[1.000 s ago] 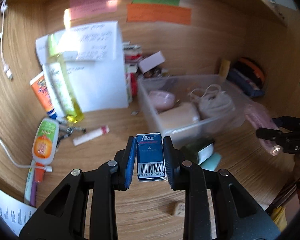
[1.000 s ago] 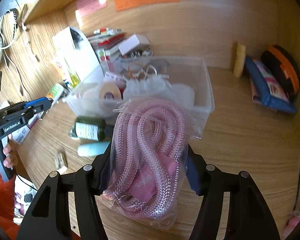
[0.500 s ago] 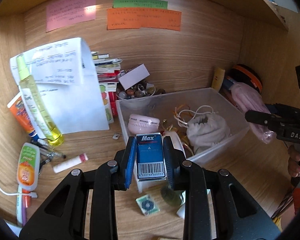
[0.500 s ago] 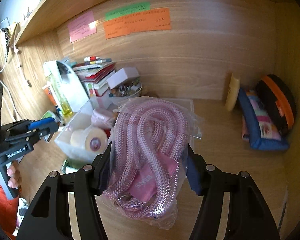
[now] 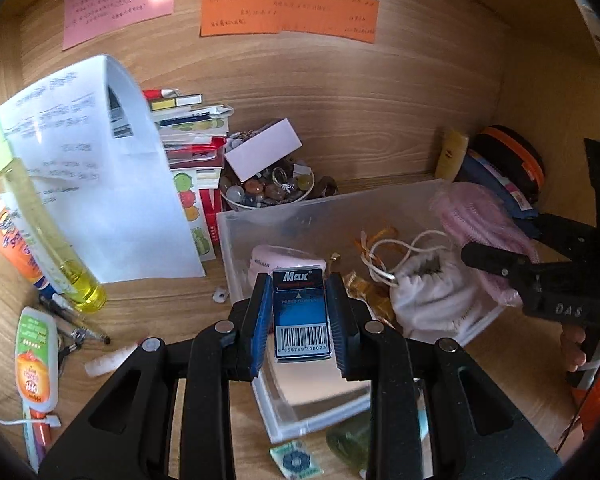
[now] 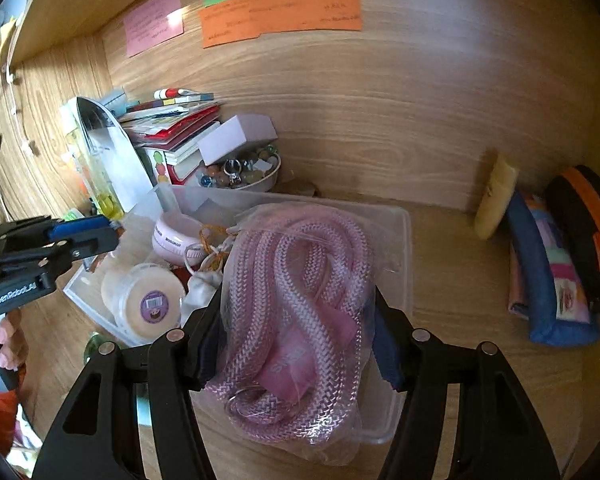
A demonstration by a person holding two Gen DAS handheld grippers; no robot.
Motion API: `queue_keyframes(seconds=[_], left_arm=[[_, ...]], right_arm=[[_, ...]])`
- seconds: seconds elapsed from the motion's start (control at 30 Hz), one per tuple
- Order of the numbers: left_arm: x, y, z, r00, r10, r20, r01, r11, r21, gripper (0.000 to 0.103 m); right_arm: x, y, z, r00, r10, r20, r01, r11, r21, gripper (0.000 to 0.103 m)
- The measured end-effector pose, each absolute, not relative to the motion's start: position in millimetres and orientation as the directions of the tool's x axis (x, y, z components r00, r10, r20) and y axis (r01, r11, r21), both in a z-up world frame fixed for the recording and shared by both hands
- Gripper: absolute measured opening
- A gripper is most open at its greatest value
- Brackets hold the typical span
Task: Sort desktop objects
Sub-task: 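Lower pink cord bundle into clear box with right gripper while left drops Max box there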
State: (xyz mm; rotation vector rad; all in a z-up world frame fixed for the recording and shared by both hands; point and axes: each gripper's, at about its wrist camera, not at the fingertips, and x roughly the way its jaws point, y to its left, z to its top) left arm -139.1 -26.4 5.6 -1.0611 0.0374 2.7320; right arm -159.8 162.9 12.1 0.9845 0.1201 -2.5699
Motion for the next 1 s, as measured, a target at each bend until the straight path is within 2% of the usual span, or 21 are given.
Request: queue_keyframes(seconds=[0.47,0.57,0.63,0.67,0.8,1.0], left_arm=[[-160,-15,-16,-0.678,0.171,-0.715,-0.214,-0.976,-0.03,0.027],[-157,-12,-15,-0.688,0.141,-0.712,-0.208,-0.978,0.007,0.039],[-153,-11,-13,-0.704,0.109,-0.702,-0.196,-0.98,0.045,0.048],[-152,-11,-12,-0.707,0.108,-0.698,-0.196,-0.979,0.047,0.049],[-144,-19,-5,-0.695,0.194,-0.692,-0.231,-0.972,-0.041,0.068],[-124,-16,3,-0.717,0.162,-0.678,-0.232,-0.973,0.013,0.069]], right_arm=[[-173,146,-6,-0.656,-0.286,-0.699,0.406,-0.914,-0.007,0.062],[-171,140,-6,-0.66,-0.247,-0.709,0.406,-0.912,-0.059,0.073],[-167,138,-5,-0.654,-0.235,-0.719,0.41,-0.909,-0.076,0.075],[-165,136,-4,-0.654,-0.233,-0.72,0.414,-0.906,-0.083,0.075],[-157,135,-2,-0.658,-0.216,-0.721,0.412,-0.905,-0.106,0.08],[-145,141,5,-0.653,-0.222,-0.724,0.4,-0.913,-0.08,0.081]])
